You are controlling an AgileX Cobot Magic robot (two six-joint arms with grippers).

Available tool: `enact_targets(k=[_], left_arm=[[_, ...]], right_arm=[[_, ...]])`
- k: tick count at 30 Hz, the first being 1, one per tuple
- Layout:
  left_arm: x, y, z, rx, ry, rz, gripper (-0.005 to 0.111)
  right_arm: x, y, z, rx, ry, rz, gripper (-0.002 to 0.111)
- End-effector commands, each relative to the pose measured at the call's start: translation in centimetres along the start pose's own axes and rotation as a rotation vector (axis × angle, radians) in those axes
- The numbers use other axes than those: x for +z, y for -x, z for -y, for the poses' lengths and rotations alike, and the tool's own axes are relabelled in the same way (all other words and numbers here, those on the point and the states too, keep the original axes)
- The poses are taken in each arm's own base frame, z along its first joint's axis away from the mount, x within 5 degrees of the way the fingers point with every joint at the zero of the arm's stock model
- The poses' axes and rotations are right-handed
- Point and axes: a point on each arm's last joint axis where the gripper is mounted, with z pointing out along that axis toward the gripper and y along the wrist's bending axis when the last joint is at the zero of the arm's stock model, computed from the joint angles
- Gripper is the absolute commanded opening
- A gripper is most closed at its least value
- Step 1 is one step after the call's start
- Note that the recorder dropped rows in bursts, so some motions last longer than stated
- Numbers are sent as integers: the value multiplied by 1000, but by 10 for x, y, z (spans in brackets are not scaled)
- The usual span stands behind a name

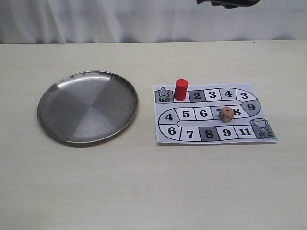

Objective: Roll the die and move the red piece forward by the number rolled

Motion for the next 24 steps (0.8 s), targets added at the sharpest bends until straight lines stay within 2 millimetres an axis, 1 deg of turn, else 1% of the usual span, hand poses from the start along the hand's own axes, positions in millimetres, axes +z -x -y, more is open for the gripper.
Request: enact_targets(k=[1, 2, 3, 4, 5, 6, 7, 10, 12, 15, 17, 20, 22, 24], left_arm=[[0, 0, 1, 0, -9, 10, 0], [0, 0, 1, 0, -9, 10, 0], [0, 0, 1, 0, -9, 10, 0], [0, 0, 1, 0, -9, 10, 0], [0, 0, 1, 0, -9, 10, 0], [0, 0, 1, 0, -9, 10, 0], [0, 0, 1, 0, -9, 10, 0], [0, 0, 1, 0, -9, 10, 0], [0, 0, 1, 0, -9, 10, 0], [0, 0, 1, 0, -9, 10, 0], [0, 0, 1, 0, -9, 10, 0], [0, 0, 1, 0, -9, 10, 0], [0, 0, 1, 0, -9, 10, 0], [0, 0, 1, 0, -9, 10, 0]], right_arm=[[-48, -55, -2, 26, -35, 222, 5], [-57, -65, -3, 44, -35, 254, 5], [-72, -92, -4, 93, -40, 314, 5], [-76, -106, -4, 113, -45, 332, 5], [-90, -132, -6, 150, -51, 365, 5], [-96, -142, -6, 150, -55, 379, 5], [-111, -165, -8, 149, -58, 413, 5], [-133, -195, -10, 160, -57, 472, 5], [-141, -216, -12, 162, -53, 489, 5], [-151, -242, -15, 153, -50, 530, 5], [-154, -258, -16, 145, -51, 560, 5], [-153, -280, -17, 141, -52, 579, 5], [-158, -281, -18, 140, -49, 624, 5], [-158, -287, -20, 136, -32, 581, 5]])
